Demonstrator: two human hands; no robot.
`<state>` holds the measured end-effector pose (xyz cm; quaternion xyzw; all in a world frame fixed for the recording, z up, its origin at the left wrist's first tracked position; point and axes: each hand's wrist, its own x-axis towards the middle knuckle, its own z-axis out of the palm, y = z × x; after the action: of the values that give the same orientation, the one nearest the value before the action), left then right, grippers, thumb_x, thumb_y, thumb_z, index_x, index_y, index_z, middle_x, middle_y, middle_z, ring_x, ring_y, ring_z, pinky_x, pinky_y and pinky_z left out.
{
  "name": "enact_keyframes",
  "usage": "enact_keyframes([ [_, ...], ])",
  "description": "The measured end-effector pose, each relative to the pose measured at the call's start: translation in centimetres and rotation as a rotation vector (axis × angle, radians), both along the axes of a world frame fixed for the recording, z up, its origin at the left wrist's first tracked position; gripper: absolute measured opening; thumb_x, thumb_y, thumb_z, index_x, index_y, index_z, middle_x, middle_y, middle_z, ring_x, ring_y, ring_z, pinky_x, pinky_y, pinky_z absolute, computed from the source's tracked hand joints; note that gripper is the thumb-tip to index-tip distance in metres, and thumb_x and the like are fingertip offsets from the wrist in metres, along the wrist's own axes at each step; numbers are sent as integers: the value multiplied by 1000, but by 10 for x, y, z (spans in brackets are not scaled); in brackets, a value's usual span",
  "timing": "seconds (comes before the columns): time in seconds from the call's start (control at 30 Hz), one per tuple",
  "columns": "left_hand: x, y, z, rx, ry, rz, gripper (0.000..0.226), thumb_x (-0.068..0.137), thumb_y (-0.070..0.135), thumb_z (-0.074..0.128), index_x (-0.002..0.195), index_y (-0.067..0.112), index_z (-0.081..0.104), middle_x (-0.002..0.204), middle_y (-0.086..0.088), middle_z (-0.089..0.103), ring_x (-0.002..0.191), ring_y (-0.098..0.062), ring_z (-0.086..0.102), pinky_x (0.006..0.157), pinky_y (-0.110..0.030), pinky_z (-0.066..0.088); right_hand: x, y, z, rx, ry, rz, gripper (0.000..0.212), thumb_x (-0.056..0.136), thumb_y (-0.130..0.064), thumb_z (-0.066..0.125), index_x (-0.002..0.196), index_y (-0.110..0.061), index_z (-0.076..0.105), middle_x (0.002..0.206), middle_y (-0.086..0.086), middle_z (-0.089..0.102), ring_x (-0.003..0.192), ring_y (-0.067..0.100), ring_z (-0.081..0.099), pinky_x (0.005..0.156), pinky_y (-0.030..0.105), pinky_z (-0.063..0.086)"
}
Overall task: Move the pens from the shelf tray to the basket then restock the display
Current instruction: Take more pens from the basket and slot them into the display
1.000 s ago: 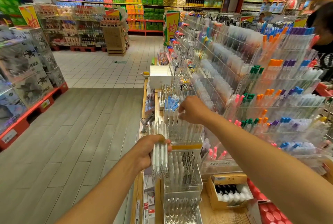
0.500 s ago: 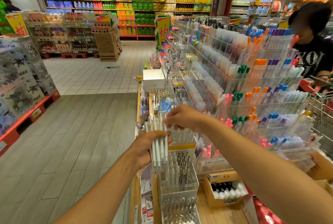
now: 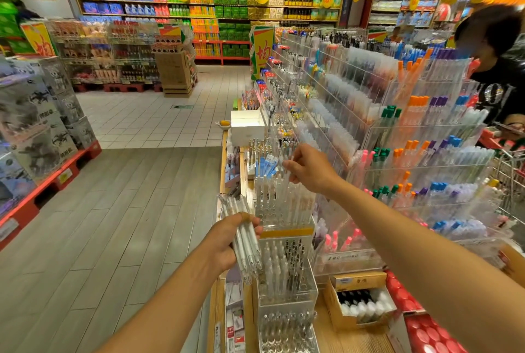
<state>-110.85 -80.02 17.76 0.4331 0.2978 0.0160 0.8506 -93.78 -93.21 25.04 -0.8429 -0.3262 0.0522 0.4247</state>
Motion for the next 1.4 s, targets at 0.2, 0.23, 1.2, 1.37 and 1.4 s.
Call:
enact_keyframes([
  [0.2,1,0,-2,3,14,4,6,87,2,61,88,-2,65,72,-15,66,56,-18,64,54,-27,56,1,4,-12,-212,-104,57,22,93,-31,64,83,-23,47,82,0,62,73,16,58,59,27,43],
  [0.23,1,0,-2,11,20,0,6,87,2,61,88,-2,65,73,-15,66,57,-18,64,54,-27,56,0,5,-11,-259,-145,67,21,91,-32,66,83,-23,49,83,-1,60,73,15,56,58,25,39],
  [1.2,-9,-17,16,53,-74,-112,6,90,2,62,91,-1,67,77,-12,69,60,-19,68,54,-28,58,-51,13,-8,-68,438,336,15,100,-13,52,103,-4,64,73,-12,56,57,9,39,54,21,37],
  [1.37,-11,-19,17,41,-75,-159,10,91,7,63,91,-2,67,78,-16,69,62,-21,68,57,-30,59,-45,9,-10,27,634,399,15,100,-13,53,89,-14,63,72,-4,57,64,10,46,61,24,40],
  [1.4,-11,-20,17,25,-77,-156,13,90,9,64,93,-3,68,78,-17,69,61,-22,68,55,-30,59,-44,8,-9,43,650,402,15,99,-13,53,87,-13,62,77,-1,61,64,10,49,62,24,42],
])
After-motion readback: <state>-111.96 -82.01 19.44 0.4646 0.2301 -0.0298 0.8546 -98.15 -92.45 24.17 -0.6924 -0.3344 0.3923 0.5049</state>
